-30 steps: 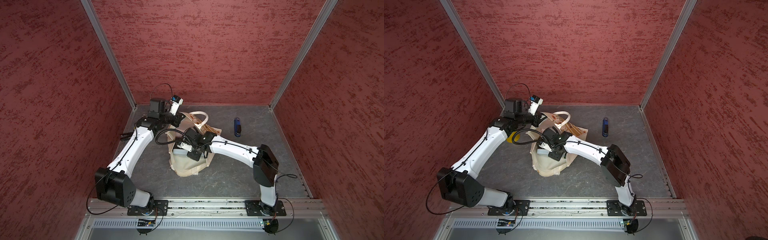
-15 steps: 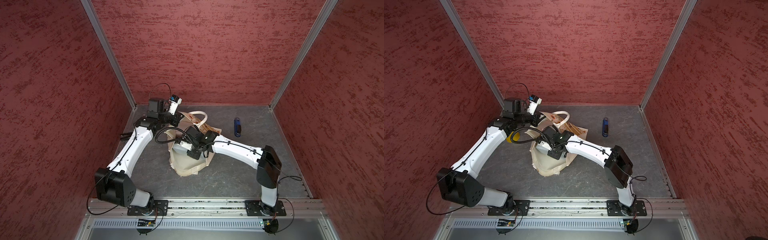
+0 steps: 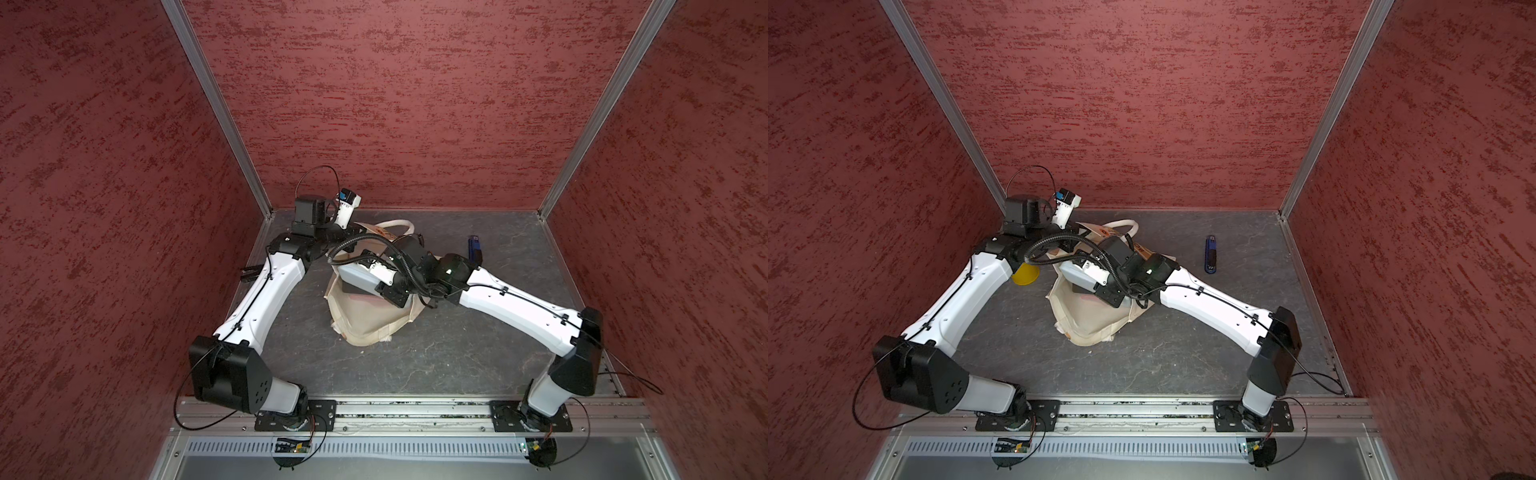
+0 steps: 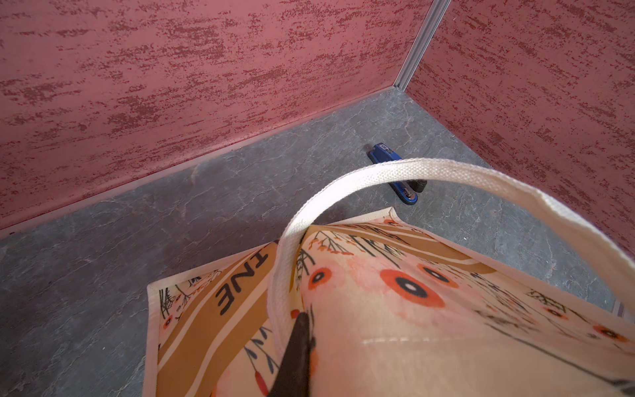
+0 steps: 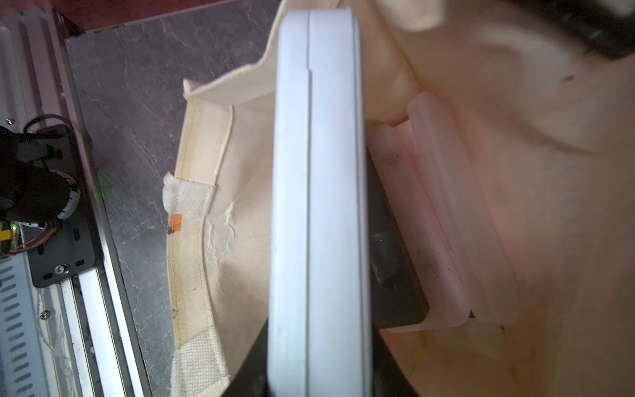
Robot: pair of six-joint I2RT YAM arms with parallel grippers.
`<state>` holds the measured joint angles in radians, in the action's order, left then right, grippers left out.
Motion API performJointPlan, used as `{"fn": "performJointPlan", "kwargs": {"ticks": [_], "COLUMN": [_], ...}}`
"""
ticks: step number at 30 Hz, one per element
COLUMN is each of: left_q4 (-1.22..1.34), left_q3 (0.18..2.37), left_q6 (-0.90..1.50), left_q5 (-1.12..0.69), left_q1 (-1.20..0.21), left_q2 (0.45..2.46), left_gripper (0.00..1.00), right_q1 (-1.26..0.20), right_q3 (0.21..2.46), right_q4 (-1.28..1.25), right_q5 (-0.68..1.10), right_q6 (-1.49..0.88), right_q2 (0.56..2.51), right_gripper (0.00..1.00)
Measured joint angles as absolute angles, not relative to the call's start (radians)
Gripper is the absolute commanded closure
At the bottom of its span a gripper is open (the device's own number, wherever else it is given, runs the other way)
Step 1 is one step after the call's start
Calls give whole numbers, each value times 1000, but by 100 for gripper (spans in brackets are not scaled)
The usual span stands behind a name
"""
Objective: Take out the pencil case from the canvas bag
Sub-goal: Pick up the pencil case from the canvas bag, then place the pencil case at the center of the board.
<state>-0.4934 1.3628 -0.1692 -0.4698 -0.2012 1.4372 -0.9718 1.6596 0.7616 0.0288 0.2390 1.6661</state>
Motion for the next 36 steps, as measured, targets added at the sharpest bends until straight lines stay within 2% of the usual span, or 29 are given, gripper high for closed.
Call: {"fn": "performJointPlan", "kwargs": {"ticks": [11,23,30,36], "left_q4": [-491,-489,-489,-489], "left_q3": [1363,1363,1363,1363], "left_q6": [-165,-162,-161,-160], "left_q5": [-435,-413,-402,-393], "left_q1": [-194,-191,-192,-193], "left_q2": [1437,1437,1437,1438], "left_gripper": [100,100,100,100], "right_q1": [-973,-947,-777,-571], "right_q3": [1493,1491,1491,1423], "right_q4": [496,318,356,409], "right_q5": [48,-161,-223,-163], "right_q6": [162,49,-70,-202], "right_q2": [1414,1295,1245,1225], "right_gripper": [100,100,100,100]}}
